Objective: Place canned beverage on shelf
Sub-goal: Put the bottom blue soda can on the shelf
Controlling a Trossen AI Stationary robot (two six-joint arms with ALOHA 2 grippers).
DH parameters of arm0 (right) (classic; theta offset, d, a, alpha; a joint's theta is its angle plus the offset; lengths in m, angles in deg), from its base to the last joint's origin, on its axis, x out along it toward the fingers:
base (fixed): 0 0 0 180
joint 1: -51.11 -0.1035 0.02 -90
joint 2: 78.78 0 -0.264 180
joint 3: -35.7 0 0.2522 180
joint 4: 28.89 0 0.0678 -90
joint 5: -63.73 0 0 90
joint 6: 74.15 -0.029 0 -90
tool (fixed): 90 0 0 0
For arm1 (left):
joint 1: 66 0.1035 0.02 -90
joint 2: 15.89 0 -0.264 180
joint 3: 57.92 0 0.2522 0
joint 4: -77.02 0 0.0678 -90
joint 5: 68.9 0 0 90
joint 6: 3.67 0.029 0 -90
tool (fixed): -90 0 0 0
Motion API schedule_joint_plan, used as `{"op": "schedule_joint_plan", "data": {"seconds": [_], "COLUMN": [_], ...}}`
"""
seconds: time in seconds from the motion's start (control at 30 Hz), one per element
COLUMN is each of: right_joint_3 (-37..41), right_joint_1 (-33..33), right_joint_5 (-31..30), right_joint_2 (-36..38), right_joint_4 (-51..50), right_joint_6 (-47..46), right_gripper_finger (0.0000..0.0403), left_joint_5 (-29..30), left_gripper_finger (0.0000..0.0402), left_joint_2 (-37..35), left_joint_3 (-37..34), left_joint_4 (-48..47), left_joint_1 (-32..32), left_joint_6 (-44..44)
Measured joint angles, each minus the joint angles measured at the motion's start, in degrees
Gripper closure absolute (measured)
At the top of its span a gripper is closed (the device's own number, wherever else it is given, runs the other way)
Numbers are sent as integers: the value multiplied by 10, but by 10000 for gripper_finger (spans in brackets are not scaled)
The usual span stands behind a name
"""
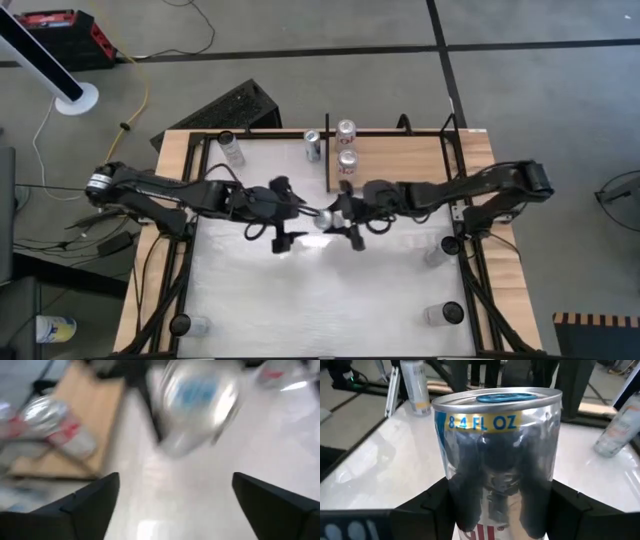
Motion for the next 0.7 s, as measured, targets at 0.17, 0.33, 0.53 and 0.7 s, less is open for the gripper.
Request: {"op": "schedule_joint_plan", "data": {"seconds": [0.17,0.33,0.53,0.7], "right_joint_3": [55,161,233,239], "right_joint_1": [32,123,285,383], "right_joint_5": [-13,-29,75,121], "right_joint_2": [119,243,261,196], "right_joint_4": [-21,-4,92,134], "right_joint_6": [19,21,-18,-67], "right_gripper_finger": [156,155,156,156], "left_joint_5": [58,74,52,39], "left_gripper_finger": [13,19,20,20], "left_joint_2": [-50,-108,-171,-194], "left_joint_3": [-6,-108,-243,-273], "left_joint_4": [-40,54,229,270], "left_joint_1": [-1,-5,6,16], "left_joint_6": [-11,-8,27,27]}}
